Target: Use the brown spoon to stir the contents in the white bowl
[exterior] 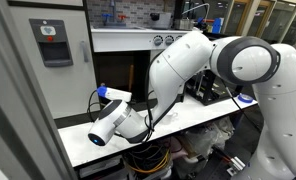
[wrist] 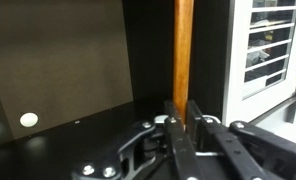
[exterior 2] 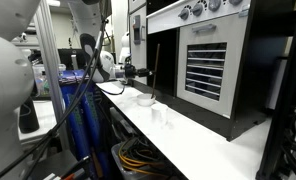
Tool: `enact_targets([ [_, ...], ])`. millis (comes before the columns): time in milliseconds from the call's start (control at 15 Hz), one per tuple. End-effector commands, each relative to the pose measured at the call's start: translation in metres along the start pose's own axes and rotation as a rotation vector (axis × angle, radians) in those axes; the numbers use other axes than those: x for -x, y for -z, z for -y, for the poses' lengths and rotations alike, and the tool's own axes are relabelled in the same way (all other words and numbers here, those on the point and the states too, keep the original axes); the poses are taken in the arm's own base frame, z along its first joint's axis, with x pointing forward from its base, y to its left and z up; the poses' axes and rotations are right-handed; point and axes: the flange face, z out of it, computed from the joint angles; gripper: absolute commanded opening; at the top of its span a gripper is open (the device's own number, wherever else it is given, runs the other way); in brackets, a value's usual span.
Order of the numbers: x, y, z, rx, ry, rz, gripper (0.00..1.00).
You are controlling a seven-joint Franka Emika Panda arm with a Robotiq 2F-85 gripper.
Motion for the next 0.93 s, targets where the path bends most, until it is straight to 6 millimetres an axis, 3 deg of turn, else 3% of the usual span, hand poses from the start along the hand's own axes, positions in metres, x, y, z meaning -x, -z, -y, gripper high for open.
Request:
enact_targets([
  [0, 0.003, -0.004, 0.011, 0.027, 0.015, 0.037, 0.03],
  [867, -0.012, 0.011, 0.017, 0.071, 0.050, 0.038, 0.03],
])
